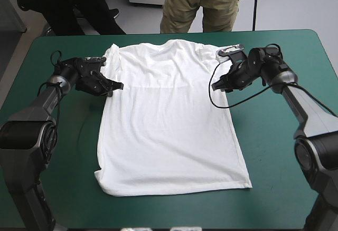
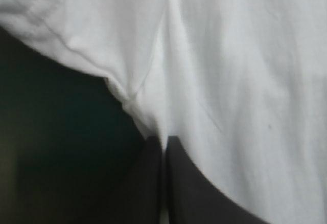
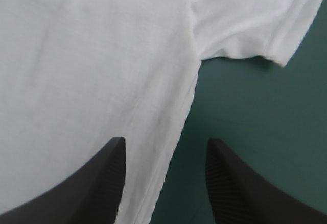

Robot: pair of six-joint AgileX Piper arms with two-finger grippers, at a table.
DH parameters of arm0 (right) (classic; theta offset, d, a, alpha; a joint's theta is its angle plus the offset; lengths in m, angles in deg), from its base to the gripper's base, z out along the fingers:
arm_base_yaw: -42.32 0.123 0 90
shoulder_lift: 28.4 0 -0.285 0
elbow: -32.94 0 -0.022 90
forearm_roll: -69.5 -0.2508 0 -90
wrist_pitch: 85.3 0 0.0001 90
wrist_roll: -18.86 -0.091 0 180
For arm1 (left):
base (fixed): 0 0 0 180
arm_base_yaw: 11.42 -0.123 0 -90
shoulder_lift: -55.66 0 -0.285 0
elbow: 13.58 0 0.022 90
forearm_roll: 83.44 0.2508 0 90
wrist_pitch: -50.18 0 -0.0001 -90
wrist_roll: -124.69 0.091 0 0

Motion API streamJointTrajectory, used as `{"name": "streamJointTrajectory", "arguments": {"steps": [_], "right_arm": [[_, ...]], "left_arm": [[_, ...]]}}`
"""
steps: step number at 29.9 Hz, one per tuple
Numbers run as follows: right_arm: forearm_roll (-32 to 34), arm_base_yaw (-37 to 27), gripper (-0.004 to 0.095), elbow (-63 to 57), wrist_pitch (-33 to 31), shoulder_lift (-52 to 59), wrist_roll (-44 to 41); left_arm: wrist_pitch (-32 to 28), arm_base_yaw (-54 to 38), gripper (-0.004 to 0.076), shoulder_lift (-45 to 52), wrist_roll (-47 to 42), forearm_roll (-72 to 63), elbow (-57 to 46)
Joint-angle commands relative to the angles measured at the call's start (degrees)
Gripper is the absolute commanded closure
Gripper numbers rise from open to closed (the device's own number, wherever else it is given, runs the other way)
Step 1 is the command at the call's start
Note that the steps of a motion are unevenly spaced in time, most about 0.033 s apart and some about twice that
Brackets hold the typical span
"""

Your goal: Fold the cloth

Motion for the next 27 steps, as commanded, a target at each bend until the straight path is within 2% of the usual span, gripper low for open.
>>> {"name": "streamJointTrajectory", "arguments": {"steps": [1, 7, 14, 19, 24, 27], "right_arm": [[0.25, -0.45, 0.0445, 6.99, -1.56, -2.62, -0.33], [0.25, -0.45, 0.0445, 12.99, -3.64, -9.3, -1.52], [-0.35, -0.35, 0.0471, 13.76, -5.91, -13.33, -1.65], [-3.35, -0.35, 0.058, 13.76, -4.91, -14.18, -0.95], [-7.6, -0.35, 0.0804, 13.76, -5.44, -14.18, 2.69], [-8.16, -0.35, 0.0874, 13.76, -5.68, -14.18, 3.72]], "left_arm": [[2.78, 0.78, 0.0741, 0.48, -0.24, -0.96, 0.08], [2.78, 0.78, 0.0741, 0.48, -0.1, -1.09, 0.08], [2.28, 0.78, 0.0741, 0.48, -0.1, -1.09, 0.08], [1.6, 0.78, 0.0741, 0.48, -0.1, -1.31, 0.08], [1.56, 0.78, 0.0741, 0.48, -0.1, -1.44, 0.08], [1.56, 0.78, 0.0741, 0.48, -0.1, -1.44, 0.08]]}}
